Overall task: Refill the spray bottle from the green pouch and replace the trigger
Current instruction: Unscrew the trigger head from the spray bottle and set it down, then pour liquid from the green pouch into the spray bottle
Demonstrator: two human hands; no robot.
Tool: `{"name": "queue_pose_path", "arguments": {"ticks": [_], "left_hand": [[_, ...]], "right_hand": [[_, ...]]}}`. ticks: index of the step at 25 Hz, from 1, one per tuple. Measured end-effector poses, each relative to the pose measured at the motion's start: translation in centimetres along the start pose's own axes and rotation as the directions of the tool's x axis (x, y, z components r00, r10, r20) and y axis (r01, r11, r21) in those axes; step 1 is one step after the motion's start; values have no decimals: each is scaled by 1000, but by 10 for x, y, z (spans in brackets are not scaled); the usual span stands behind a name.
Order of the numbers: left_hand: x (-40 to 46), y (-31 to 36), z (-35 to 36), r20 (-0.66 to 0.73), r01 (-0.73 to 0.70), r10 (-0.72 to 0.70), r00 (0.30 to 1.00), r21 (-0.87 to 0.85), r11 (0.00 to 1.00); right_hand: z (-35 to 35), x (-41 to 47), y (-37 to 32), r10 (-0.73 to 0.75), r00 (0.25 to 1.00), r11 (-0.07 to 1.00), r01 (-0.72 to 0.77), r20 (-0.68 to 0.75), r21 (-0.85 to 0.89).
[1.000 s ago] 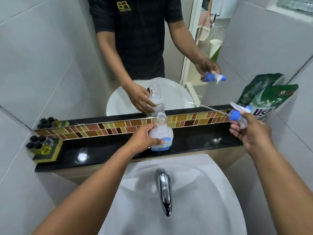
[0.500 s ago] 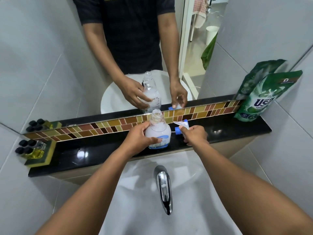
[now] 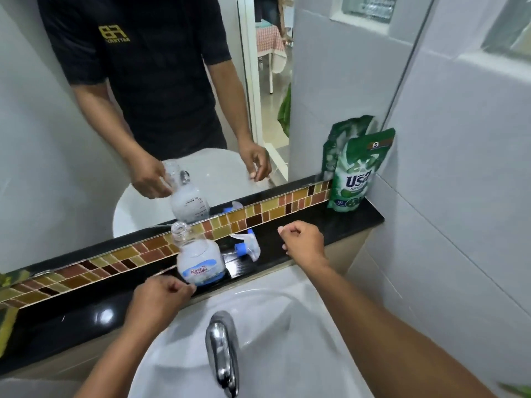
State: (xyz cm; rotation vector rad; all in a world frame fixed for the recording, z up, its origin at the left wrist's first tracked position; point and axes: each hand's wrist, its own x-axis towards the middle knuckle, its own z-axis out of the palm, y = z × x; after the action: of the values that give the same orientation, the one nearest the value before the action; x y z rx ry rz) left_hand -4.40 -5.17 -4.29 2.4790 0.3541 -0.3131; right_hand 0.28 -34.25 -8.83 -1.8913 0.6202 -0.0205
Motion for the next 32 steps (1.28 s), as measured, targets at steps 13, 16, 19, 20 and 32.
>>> {"name": "queue_pose_path", "arguments": {"ticks": [13,16,19,20,32], "left_hand": [[58,378,96,4,-645,648,761,101,757],[66,400,108,51,-630,637,770,226,743],[62,397,108,76,-638,647,759,288,715],[55,395,105,95,-648,654,751,297,701],[-49,298,-43,52,-631,641,765,258,732]], "right_hand": [[-159,44,37,91,981,917,-15,-173,398],[-166,51,49,146,982,893,-77,-123,444],[-161,56,54,219,975,823,-169,-27,542],[-158,56,54,256,966,772,-217,20,597],[-99,-9,33,299,841,415,-540,451,732]]}}
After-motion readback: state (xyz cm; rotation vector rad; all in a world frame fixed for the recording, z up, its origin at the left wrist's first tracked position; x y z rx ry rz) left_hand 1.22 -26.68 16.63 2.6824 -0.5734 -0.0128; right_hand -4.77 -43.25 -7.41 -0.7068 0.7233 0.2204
